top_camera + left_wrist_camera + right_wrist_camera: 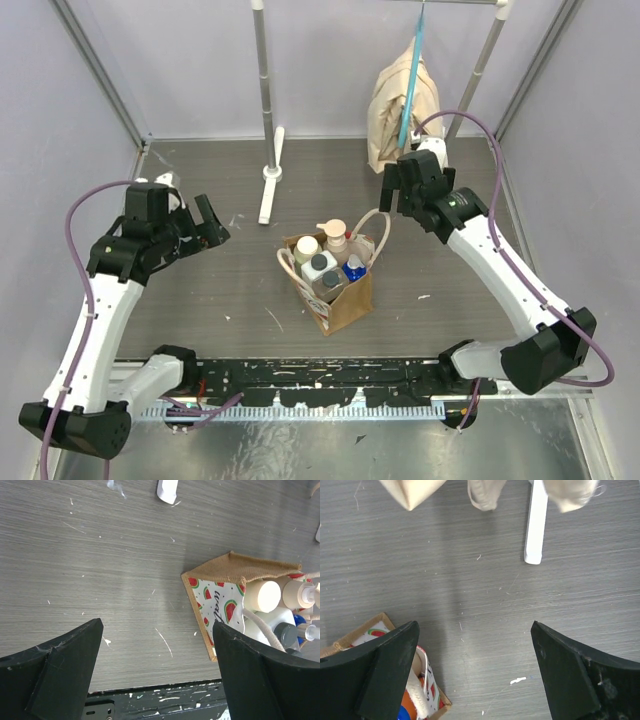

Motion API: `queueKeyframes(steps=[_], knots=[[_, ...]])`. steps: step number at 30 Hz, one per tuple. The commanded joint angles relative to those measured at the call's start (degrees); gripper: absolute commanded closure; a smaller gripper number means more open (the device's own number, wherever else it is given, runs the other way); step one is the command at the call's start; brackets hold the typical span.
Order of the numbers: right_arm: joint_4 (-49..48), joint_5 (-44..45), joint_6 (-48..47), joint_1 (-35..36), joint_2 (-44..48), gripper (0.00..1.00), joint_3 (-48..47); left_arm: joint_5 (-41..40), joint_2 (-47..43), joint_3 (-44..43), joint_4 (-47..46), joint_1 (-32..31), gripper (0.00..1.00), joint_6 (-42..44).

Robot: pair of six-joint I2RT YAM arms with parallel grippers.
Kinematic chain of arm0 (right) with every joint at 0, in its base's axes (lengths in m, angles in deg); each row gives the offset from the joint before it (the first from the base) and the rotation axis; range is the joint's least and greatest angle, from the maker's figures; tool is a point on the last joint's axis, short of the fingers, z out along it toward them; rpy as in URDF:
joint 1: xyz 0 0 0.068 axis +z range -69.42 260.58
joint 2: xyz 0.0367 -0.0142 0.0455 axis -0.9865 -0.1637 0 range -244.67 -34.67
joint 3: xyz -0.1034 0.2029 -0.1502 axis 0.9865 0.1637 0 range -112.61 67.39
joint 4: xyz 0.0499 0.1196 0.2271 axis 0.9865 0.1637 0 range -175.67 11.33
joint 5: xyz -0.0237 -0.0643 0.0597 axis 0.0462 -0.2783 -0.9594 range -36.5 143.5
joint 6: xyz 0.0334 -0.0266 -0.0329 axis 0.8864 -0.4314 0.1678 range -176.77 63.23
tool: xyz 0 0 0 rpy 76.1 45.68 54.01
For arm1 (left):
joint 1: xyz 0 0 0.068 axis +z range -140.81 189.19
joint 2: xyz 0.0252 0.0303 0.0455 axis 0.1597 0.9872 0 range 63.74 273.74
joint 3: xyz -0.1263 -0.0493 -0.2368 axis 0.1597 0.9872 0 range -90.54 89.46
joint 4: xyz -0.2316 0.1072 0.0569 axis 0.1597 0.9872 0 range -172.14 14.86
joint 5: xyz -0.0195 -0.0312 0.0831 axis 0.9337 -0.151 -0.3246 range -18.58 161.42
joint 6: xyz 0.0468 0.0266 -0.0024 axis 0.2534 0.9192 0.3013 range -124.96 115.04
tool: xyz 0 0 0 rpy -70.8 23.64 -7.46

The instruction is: Take the personal care products out of the canvas bag

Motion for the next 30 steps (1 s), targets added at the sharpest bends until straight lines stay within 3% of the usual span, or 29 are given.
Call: queueKeyframes(steps=[1, 5, 9, 16, 22, 30], knots=[[1.59, -3.97, -2.24, -0.98, 1.93, 0.00, -0.92, 0.86, 0.91, -1.23, -0.32, -1.69, 0.01, 0.64], [1.82, -9.15, -3.89, -1.41, 2.10, 0.00, 0.87, 0.33, 1.55, -1.26, -0.21, -2.97, 0.01, 0.64], [-5.04, -19.80, -4.36, -1.43, 7.14, 0.00, 4.97, -0.33, 1.27, -0.65, -0.09, -3.65, 0.01, 0.64], [-13.88, -35.03, -6.65, 1.84, 12.26, 0.14, 6.99, -0.21, 1.12, 1.30, -0.31, -4.24, 0.01, -0.14], [-12.67, -26.87, -9.93, 12.89, 8.84, 0.16, 3.42, -1.09, -0.93, 2.13, -2.53, -5.16, 0.01, -1.69], [-19.07, -21.93, -12.33, 15.53, 4.11, 0.16, 8.26, -0.63, 1.20, 0.90, -0.55, -6.21, 0.01, -1.92]])
